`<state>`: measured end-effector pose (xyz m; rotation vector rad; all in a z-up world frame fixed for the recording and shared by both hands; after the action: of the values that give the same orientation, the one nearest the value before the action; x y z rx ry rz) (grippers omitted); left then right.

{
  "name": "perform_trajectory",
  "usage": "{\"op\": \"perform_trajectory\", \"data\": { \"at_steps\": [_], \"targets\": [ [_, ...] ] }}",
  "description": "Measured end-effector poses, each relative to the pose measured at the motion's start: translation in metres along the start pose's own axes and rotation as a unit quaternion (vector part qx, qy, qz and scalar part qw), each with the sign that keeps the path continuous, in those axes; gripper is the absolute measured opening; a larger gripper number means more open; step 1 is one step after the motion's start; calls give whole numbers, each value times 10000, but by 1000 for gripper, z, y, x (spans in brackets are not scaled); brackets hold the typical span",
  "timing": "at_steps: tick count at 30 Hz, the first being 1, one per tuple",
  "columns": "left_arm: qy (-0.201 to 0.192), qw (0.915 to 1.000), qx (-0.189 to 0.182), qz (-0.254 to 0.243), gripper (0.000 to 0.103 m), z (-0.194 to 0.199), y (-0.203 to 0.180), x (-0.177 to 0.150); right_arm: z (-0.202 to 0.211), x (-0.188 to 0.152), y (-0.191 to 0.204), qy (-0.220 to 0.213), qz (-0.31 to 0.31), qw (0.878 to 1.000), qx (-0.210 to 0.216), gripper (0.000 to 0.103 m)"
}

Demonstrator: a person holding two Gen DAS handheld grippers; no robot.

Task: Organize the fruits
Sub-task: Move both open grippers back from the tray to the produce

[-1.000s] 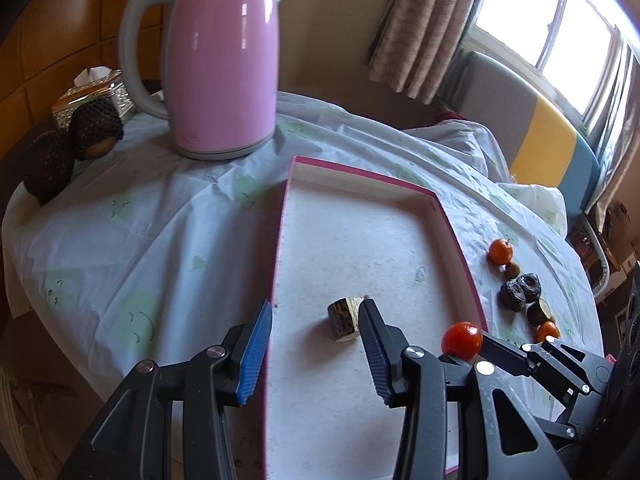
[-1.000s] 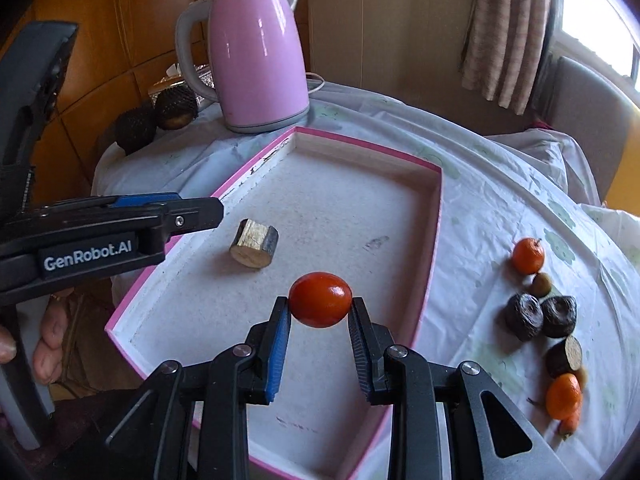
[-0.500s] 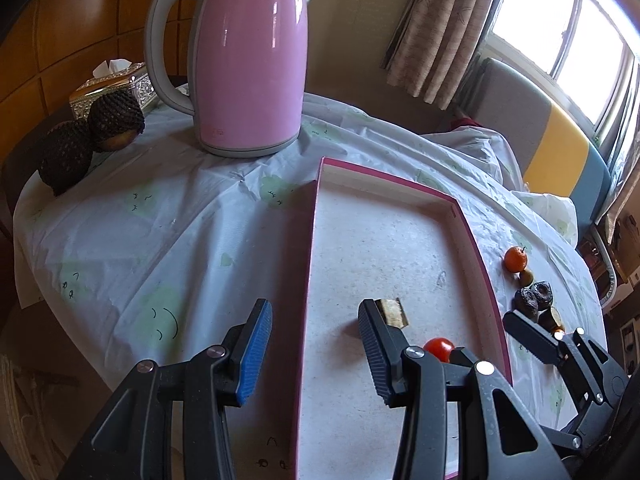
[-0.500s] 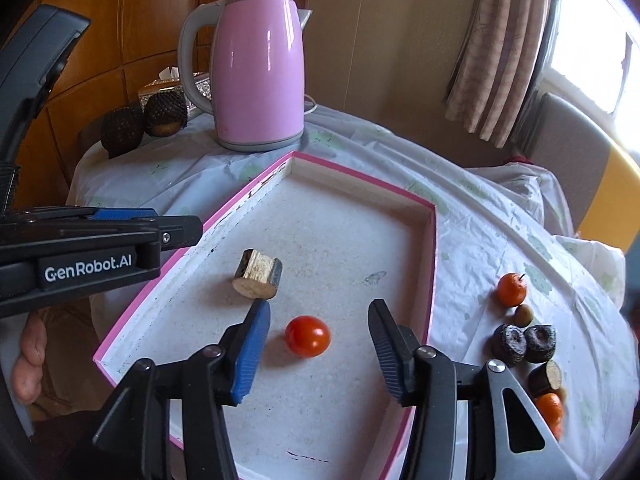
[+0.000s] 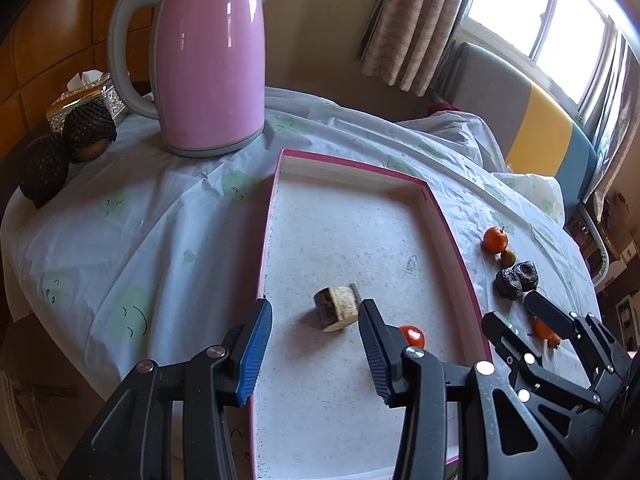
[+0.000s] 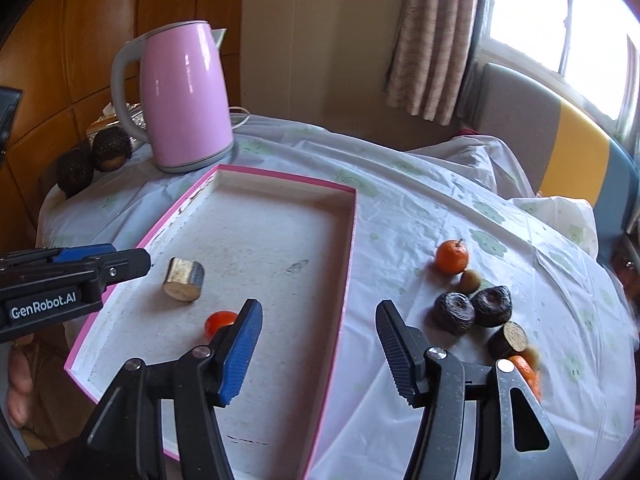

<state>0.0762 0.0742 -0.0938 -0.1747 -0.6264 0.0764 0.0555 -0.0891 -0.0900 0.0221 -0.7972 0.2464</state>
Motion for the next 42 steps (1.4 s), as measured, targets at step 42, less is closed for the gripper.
{"op": "perform_trajectory", "data": {
  "at_steps": [42],
  "targets": [
    [-123,9980,520,346,46,9,31,9,11,-1,79,-317,1058,9928,469,69]
  ]
}}
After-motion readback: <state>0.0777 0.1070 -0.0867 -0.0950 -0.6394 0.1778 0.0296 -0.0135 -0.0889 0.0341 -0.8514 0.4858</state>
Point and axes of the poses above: each gripper's, at about its wrist camera, not at the fingertips, and z roughly against the way its jaws point, y to its left, x to its top, the point moved 7 cm from there along -z, roughly the way its jaws point, and after that the axes turned 1 degree about y, right-handed, at the moved point
